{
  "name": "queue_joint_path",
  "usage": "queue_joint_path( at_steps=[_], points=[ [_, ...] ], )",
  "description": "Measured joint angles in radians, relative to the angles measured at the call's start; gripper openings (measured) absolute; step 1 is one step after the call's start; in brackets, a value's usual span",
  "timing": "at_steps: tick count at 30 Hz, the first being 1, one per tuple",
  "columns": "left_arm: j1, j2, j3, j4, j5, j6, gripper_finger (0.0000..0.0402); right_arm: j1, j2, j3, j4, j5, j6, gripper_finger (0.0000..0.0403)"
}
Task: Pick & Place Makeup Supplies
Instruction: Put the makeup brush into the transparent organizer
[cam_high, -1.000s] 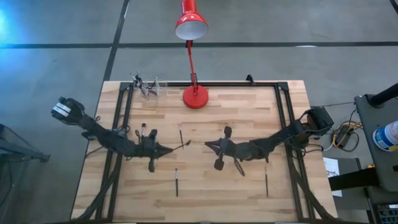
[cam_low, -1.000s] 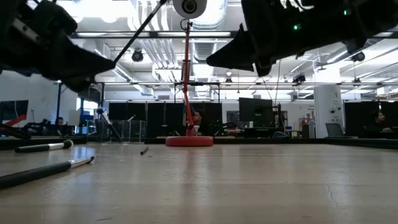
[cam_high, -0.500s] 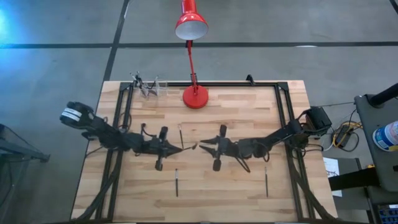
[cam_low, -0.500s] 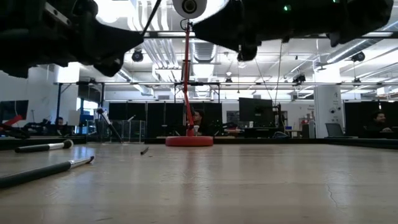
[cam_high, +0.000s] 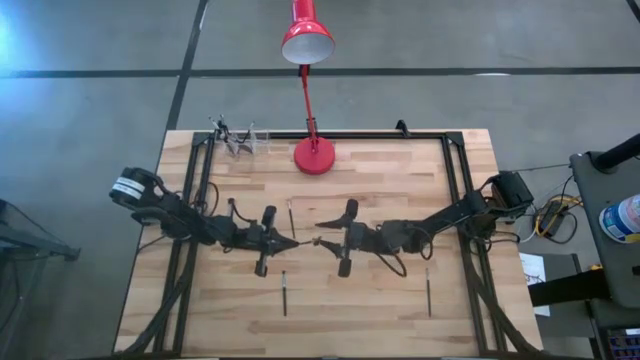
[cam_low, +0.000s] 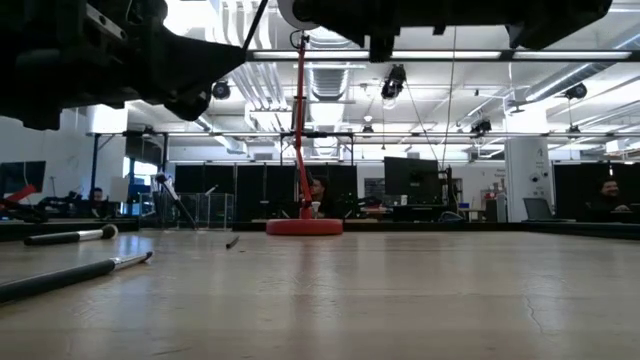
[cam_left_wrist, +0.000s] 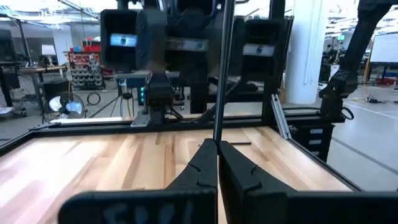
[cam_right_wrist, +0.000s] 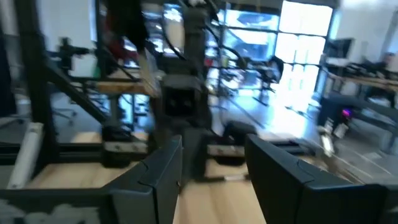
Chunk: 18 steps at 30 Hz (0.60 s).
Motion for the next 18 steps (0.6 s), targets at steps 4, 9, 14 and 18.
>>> queue_joint_path(
  at_steps=[4,9,14,18],
  points=[
    [0.000,-0.001,-0.001,0.000,0.001,0.000,0.0000,0.002,0.000,0.013,0.019,-0.059,-0.023,0.0169],
    [0.000,-0.006,-0.001,0.003,0.001,0.000,0.0000,0.004,0.000,0.017,0.018,-0.070,-0.025,0.0171],
    [0.001,-0.006,-0.001,0.003,0.001,0.000,0.0000,0.005,0.000,0.022,0.041,-0.072,-0.038,0.0171],
    [0.001,-0.006,0.002,0.000,0.001,-0.001,0.0000,0.005,0.000,0.041,0.033,-0.120,-0.039,0.0170]
  ],
)
